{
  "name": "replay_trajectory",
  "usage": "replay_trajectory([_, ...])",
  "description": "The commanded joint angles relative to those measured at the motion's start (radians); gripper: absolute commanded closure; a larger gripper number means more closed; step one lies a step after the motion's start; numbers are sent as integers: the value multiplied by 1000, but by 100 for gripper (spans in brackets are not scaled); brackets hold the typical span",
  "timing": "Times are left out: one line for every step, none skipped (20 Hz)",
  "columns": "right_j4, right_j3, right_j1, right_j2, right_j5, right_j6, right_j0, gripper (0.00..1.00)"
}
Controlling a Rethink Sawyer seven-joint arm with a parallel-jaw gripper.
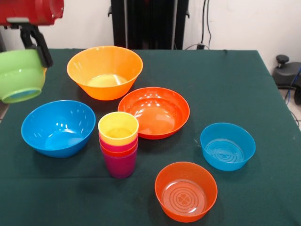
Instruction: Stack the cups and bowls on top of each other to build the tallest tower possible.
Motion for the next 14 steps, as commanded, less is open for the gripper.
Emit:
replay_trajectory([22, 100, -40, -101, 123, 172, 44, 100])
replay_trajectory([29, 96, -39, -105, 133, 182, 47, 100])
replay_trajectory([34, 98, -40, -109, 134, 187, 51, 100])
replay_trajectory([42, 102, -37, -115, 130, 203, 59, 100])
replay_trajectory([48, 105, -35, -118, 123, 210, 63, 100])
replay_trajectory([53, 108, -32, -123, 113, 222, 72, 100])
replay_trajectory([58, 111, -28, -128, 103, 234, 80, 100])
replay_trajectory([66, 112, -23, -134, 99, 251, 89, 100])
replay_trajectory([72, 110, -20, -138, 98, 257, 95, 100])
replay_trajectory([81, 107, -14, -143, 102, 274, 104, 100])
replay_trajectory([93, 104, -9, -147, 110, 289, 110, 100])
replay_trajectory([105, 102, -4, -151, 118, 303, 116, 100])
replay_trajectory([115, 103, -2, -154, 122, 311, 120, 100])
replay_trajectory([130, 98, 5, -157, 135, 327, 126, 100])
